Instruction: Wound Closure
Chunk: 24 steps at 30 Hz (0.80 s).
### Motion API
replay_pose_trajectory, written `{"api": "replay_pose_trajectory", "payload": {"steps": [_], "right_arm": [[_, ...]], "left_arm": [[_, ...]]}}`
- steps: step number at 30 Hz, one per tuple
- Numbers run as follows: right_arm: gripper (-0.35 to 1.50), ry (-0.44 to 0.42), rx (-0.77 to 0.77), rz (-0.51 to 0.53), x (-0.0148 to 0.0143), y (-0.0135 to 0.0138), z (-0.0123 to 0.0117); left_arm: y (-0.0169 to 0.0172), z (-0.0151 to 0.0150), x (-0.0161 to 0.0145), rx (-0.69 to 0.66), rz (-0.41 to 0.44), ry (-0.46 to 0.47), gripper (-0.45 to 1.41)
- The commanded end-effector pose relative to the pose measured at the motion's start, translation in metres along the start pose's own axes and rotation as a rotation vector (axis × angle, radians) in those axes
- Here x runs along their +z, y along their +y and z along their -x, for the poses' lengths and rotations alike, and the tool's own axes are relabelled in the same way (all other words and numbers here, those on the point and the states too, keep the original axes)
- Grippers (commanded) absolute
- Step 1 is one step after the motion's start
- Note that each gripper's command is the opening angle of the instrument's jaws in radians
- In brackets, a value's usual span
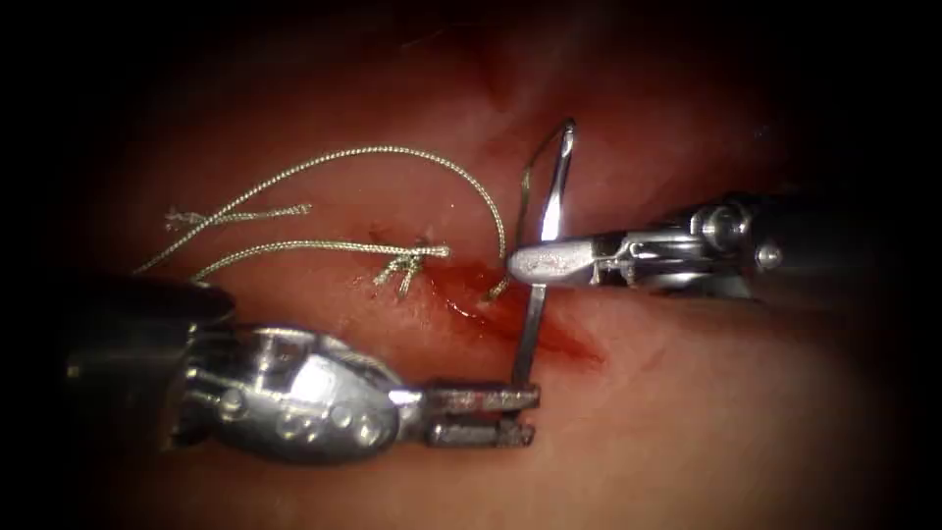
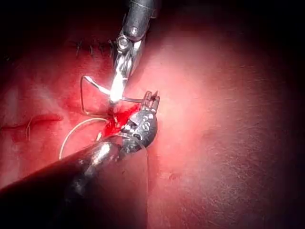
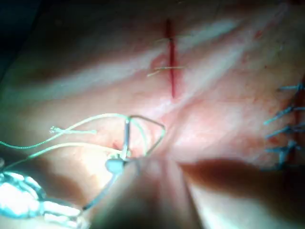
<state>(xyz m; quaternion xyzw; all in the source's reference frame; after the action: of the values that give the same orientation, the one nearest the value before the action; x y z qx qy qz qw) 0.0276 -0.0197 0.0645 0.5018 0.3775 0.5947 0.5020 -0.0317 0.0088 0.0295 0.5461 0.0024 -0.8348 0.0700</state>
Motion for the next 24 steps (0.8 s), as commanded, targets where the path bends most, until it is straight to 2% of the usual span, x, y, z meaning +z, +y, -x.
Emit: {"api": "replay_pose_trajectory", "payload": {"steps": [1,2,3,4,5,6,8,12,13,17,19,22,24], "right_arm": [[-0.35,-0.001,-0.01,-0.002,0.0007,0.0002,-0.0003],[-0.35,0.001,-0.022,-0.001,0.0006,0.0002,-0.0002],[-0.35,0.003,-0.04,0.0,0.0005,0.0002,-0.0002],[-0.35,0.01,-0.069,0.004,0.0004,0.0003,-0.0002],[-0.35,0.028,-0.11,0.013,0.0001,0.0003,-0.0003],[-0.35,0.036,-0.134,0.018,-0.0001,0.0004,-0.0004],[-0.35,0.066,-0.203,0.049,-0.0006,0.0005,-0.0007],[-0.35,0.113,-0.336,0.154,-0.0017,0.0008,-0.0016],[-0.35,0.127,-0.355,0.175,-0.0019,0.0008,-0.0018],[-0.35,0.185,-0.417,0.239,-0.0019,0.0005,-0.0019],[-0.35,0.207,-0.439,0.263,-0.0017,0.0002,-0.0018],[-0.35,0.242,-0.509,0.316,-0.0012,-0.0001,-0.0016],[-0.35,0.256,-0.579,0.359,-0.0007,-0.0001,-0.0015]], "left_arm": [[-0.0001,0.0002,0.0007,0.0,0.0,0.002,-0.45],[-0.0002,0.0001,0.0008,-0.001,0.0,0.002,-0.45],[-0.0004,0.0,0.0008,-0.014,0.001,0.002,-0.16],[-0.0008,-0.0004,0.0006,-0.113,0.009,0.0,0.41],[-0.0012,-0.0007,0.0001,-0.299,0.041,0.0,0.88],[-0.0013,-0.0008,-0.0002,-0.368,0.08,0.008,0.96],[-0.0012,-0.0005,-0.0009,-0.427,0.185,0.022,0.98],[-0.001,0.0019,-0.0031,-0.443,0.286,-0.008,0.94],[-0.0011,0.0025,-0.0034,-0.448,0.296,-0.016,0.93],[-0.0024,0.0064,-0.0043,-0.49,0.296,-0.058,0.66],[-0.0026,0.0078,-0.0037,-0.505,0.296,-0.067,0.52],[-0.0028,0.0101,-0.0023,-0.54,0.296,-0.086,0.19],[-0.0028,0.0113,-0.0014,-0.56,0.295,-0.104,0.14]]}}
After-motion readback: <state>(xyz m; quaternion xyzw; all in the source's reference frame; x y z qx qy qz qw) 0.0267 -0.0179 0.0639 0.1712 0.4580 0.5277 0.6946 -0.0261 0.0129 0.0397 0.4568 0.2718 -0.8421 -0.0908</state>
